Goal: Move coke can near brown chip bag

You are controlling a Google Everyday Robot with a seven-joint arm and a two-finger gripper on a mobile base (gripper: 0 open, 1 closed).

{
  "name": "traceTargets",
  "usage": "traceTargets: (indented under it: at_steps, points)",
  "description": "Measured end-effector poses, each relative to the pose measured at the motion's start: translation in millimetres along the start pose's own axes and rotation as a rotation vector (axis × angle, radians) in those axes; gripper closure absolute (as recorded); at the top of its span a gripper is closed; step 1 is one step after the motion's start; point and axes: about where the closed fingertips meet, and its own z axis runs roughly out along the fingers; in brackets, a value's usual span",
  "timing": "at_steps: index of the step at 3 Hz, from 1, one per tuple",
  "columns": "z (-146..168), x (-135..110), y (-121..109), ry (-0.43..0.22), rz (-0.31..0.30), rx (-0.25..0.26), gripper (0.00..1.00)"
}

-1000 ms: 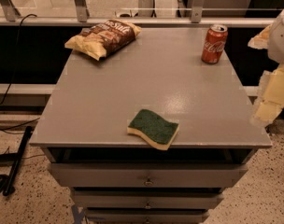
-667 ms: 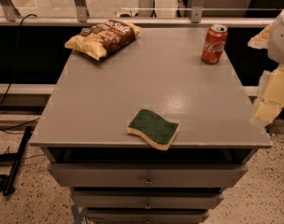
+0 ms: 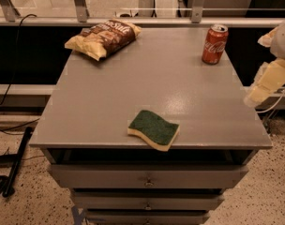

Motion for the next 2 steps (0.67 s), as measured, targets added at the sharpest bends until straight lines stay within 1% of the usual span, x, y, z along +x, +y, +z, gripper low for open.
traceTargets:
  at_steps: [1,2]
  points:
    - [28.2,16.2,-69.9,-0.064,0.141,0.107,0.0]
    - [28.3,16.2,-69.9,-0.064,0.141,0.107,0.0]
